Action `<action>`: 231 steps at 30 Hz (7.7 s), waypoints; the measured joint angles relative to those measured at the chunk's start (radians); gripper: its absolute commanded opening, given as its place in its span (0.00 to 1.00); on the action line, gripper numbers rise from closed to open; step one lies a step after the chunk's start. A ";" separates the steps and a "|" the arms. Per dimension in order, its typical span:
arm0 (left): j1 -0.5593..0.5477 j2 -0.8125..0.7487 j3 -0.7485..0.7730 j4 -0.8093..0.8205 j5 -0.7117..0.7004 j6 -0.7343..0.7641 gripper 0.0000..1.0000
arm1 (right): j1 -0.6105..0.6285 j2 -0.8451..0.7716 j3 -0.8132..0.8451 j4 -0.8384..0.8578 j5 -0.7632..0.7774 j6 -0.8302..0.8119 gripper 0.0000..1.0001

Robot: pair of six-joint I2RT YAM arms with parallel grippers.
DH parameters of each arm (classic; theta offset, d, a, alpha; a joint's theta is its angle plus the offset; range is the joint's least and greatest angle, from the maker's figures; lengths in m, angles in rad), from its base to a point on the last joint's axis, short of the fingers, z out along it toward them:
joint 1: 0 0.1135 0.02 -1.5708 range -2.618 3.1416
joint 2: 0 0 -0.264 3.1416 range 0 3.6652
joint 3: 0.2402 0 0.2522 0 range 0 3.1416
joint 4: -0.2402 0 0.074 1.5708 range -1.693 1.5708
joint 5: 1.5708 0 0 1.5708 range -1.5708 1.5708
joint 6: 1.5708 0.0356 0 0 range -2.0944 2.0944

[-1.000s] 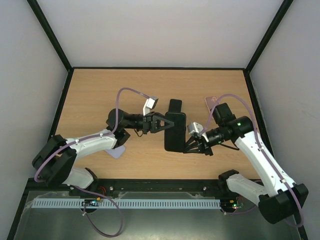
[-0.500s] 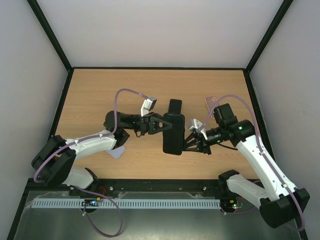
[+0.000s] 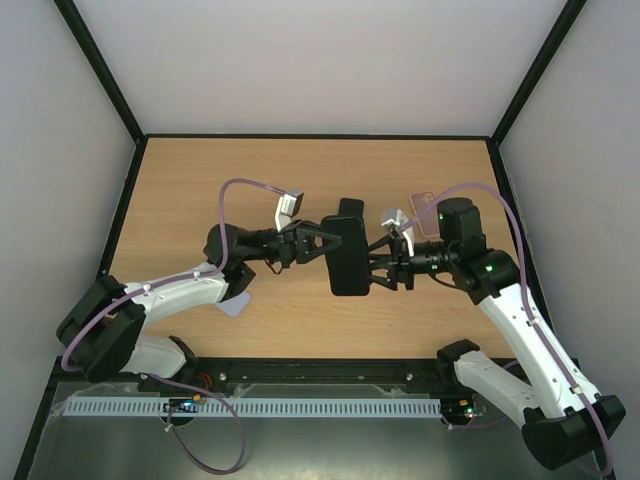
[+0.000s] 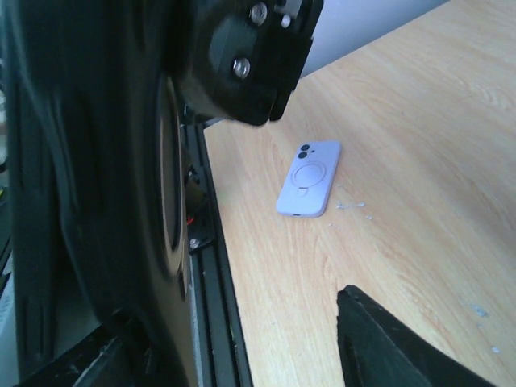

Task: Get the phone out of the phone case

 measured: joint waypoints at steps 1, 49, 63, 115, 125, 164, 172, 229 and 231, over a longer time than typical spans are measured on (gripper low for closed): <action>0.000 0.003 -0.003 -0.003 -0.005 0.001 0.03 | 0.000 0.005 0.004 0.015 0.007 0.028 0.60; -0.187 -0.105 -0.140 -0.757 -0.862 0.583 0.65 | -0.127 0.272 -0.217 0.080 0.495 0.565 0.02; -0.487 0.119 -0.045 -0.846 -1.218 1.033 0.59 | -0.128 0.434 -0.217 0.057 0.563 0.552 0.02; -0.640 0.702 0.313 -0.651 -1.766 1.487 0.12 | -0.138 0.520 -0.201 0.097 0.541 0.561 0.02; -0.640 0.696 0.286 -0.519 -1.831 1.501 0.03 | -0.149 0.464 -0.201 0.100 0.533 0.583 0.02; -0.647 -0.019 -0.131 -0.852 -1.847 1.073 0.03 | -0.337 1.035 0.376 -0.081 0.618 0.076 0.02; -0.647 -0.060 -0.146 -0.872 -1.849 1.045 0.03 | -0.423 1.141 0.537 -0.159 0.673 0.016 0.02; -0.393 0.389 0.051 -0.829 -1.775 1.496 0.06 | -0.535 0.338 0.043 -0.021 0.254 0.121 0.57; -0.381 0.433 0.082 -0.841 -1.774 1.526 0.08 | -0.535 0.309 -0.001 0.021 0.229 0.118 0.57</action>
